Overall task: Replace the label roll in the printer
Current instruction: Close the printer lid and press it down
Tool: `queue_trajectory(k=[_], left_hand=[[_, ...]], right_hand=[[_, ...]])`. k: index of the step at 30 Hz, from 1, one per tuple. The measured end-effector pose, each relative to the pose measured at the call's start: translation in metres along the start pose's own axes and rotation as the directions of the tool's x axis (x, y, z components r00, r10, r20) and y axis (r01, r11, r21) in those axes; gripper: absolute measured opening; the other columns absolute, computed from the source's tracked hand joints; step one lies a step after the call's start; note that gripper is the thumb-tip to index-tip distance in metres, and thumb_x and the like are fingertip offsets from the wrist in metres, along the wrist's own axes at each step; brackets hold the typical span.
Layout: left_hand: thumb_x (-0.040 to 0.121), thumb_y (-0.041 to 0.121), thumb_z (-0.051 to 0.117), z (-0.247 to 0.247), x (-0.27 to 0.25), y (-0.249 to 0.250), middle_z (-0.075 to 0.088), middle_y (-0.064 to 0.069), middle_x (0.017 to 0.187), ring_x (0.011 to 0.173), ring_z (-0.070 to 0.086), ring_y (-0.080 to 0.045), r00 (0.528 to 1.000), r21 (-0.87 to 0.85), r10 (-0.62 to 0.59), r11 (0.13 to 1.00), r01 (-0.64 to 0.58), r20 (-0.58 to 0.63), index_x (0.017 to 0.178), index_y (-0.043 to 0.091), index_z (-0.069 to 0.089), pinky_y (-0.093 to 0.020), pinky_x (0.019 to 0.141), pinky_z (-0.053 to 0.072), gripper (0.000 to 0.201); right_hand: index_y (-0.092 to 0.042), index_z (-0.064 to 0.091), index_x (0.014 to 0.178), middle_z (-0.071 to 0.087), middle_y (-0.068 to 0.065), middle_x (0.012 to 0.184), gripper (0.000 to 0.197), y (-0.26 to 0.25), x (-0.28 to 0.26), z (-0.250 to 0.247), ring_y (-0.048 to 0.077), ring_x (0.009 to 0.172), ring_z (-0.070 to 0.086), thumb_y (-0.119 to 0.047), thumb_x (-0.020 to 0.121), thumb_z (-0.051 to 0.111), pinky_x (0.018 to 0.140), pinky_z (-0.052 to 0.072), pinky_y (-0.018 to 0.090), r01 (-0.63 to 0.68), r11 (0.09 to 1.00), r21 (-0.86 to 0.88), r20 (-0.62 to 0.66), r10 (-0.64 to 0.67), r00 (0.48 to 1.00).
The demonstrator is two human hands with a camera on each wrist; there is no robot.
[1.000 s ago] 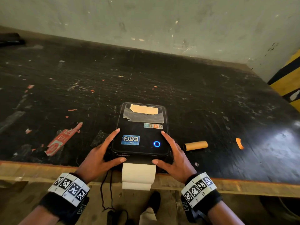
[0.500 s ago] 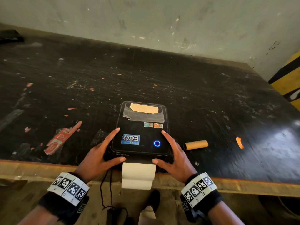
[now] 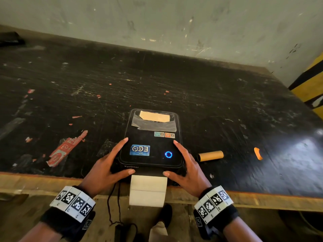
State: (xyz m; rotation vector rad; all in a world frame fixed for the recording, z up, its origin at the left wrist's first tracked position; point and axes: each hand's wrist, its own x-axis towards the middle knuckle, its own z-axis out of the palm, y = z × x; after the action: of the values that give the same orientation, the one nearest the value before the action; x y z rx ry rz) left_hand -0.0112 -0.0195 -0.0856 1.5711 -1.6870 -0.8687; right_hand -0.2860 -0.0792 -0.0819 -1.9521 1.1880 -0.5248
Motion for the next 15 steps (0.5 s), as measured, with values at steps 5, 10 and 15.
queue_trajectory(k=[5, 10, 15], left_hand=[[0.064, 0.051, 0.066, -0.0002, -0.0002, 0.0001, 0.036, -0.003, 0.145, 0.125, 0.041, -0.012, 1.0, 0.001, 0.01, 1.0, -0.01, 0.0, 0.133, 0.059, 0.005, -0.039, 0.104, 0.038, 0.092], [0.065, 0.048, 0.066, 0.0004, 0.0, -0.0017, 0.039, 0.002, 0.141, 0.123, 0.042, -0.008, 1.0, -0.007, 0.013, 1.0, -0.013, -0.002, 0.133, 0.06, 0.005, -0.029, 0.102, 0.037, 0.092], [0.065, 0.048, 0.067, 0.0009, 0.0005, -0.0035, 0.037, 0.013, 0.134, 0.12, 0.043, 0.0, 1.0, -0.005, 0.028, 1.0, -0.028, -0.01, 0.134, 0.058, 0.007, -0.002, 0.093, 0.03, 0.092]], right_hand=[[-0.061, 0.003, 0.135, 0.021, -0.003, 0.154, 0.093, 0.0006, -0.0001, -0.0002, 0.018, 0.14, 0.025, -0.053, 0.07, 0.069, 0.108, 0.036, 0.051, 0.004, 1.0, 0.005, 0.001, -0.004, 1.0], [-0.059, 0.003, 0.137, 0.022, -0.005, 0.153, 0.093, 0.0014, 0.0001, 0.0001, 0.015, 0.14, 0.025, -0.052, 0.071, 0.069, 0.109, 0.036, 0.05, 0.019, 1.0, 0.001, 0.0, -0.019, 1.0], [-0.059, 0.003, 0.136, 0.023, -0.006, 0.153, 0.093, 0.0012, 0.0001, 0.0002, 0.014, 0.14, 0.024, -0.052, 0.072, 0.07, 0.11, 0.035, 0.049, 0.024, 1.0, -0.008, -0.006, -0.024, 1.0]])
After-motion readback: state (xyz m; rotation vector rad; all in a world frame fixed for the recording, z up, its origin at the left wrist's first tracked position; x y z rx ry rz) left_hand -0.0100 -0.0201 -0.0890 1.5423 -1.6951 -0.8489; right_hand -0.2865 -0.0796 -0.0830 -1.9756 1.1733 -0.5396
